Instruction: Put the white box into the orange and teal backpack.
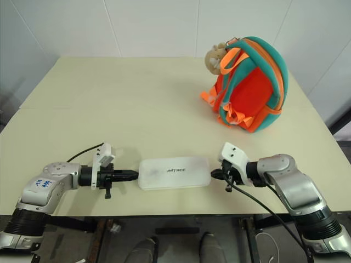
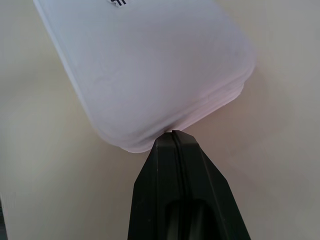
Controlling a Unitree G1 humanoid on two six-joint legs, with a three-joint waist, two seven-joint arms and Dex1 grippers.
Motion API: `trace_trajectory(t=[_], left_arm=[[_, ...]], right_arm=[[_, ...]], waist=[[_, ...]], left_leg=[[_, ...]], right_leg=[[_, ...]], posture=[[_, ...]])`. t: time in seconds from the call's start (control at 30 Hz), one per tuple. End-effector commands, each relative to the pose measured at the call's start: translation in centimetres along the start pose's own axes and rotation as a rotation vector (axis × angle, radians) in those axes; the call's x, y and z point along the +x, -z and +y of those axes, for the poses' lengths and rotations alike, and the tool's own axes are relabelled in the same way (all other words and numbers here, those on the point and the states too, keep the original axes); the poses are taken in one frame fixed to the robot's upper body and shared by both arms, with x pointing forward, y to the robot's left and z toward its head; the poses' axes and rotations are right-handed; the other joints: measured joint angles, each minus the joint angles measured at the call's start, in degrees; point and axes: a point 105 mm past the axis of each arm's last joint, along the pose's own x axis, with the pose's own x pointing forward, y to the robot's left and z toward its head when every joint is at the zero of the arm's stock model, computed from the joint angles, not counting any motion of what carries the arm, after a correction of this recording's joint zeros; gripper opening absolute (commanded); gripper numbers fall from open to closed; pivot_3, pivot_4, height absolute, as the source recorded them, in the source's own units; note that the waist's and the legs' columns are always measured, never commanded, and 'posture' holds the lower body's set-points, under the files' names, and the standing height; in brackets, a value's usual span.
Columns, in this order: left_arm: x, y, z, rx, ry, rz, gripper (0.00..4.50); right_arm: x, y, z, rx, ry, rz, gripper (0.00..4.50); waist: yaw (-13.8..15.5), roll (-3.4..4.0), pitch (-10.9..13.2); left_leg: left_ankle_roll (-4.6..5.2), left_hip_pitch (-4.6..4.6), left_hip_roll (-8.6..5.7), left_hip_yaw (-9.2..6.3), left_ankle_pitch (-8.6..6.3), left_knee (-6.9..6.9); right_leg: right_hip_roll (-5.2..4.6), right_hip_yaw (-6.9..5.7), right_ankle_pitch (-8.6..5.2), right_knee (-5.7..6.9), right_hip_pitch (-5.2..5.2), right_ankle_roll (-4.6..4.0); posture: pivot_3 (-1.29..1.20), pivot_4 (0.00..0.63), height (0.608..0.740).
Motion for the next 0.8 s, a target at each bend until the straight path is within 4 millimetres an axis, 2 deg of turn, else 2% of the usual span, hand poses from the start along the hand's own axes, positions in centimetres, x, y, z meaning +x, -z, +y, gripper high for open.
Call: trace_trajectory(t=[0.03,0.47,0.5,0.6,0.73,0.8], left_arm=[[0.7,-0.8,-1.3,0.038,0.060,-0.022,0.03],[-1.6,-1.5,1.3,0.052,-0.084,-0.041,0.03],[-1.8,-1.7,1.5,0.063,-0.096,-0.053,0.03],[-2.2,-2.5,2.2,0.092,-0.129,-0.087,0.03],[-3.0,-3.6,3.7,0.119,-0.204,-0.103,0.03],[-2.9,-3.6,3.9,0.031,-0.187,-0.075,0.01]], right_arm=[[-0.2,-0.7,1.0,-0.039,-0.038,-0.022,0.00],[-1.6,0.9,-0.5,-0.041,0.031,0.044,0.00],[-1.7,0.9,-0.6,-0.042,0.037,0.047,0.00],[-2.1,1.1,-1.0,-0.045,0.060,0.062,0.00],[-3.2,1.7,-2.6,-0.074,0.141,0.099,0.00],[-3.6,1.7,-2.9,-0.077,0.152,0.110,0.17]], waist=[[0.01,0.00,0.00],[-0.05,0.00,0.00],[-0.07,0.00,0.00],[0.03,0.00,0.00],[0.14,-0.01,0.00],[0.08,-0.01,0.00]], left_leg=[[0.00,0.00,0.00,0.00,0.00,0.00],[0.00,-0.01,0.00,0.00,0.00,0.03],[0.00,-0.01,0.00,0.00,0.00,0.03],[0.00,-0.01,0.00,0.00,0.00,0.05],[0.00,-0.02,-0.01,0.00,0.00,0.11],[0.00,-0.02,-0.01,0.01,0.00,0.13]], right_leg=[[0.00,0.00,0.00,0.00,0.00,0.00],[0.00,0.00,-0.14,0.00,0.00,-0.26],[0.00,0.00,-0.30,0.00,0.00,-0.56],[0.00,0.00,-0.31,0.03,0.00,-0.57],[0.00,0.00,-0.30,0.03,0.03,-0.55],[0.00,0.00,-0.29,0.03,0.03,-0.53]], posture=[[0.00,0.150,0.740],[0.00,0.150,0.740],[0.00,0.150,0.740],[0.00,0.150,0.740],[0.00,0.150,0.740],[0.00,0.150,0.740]])
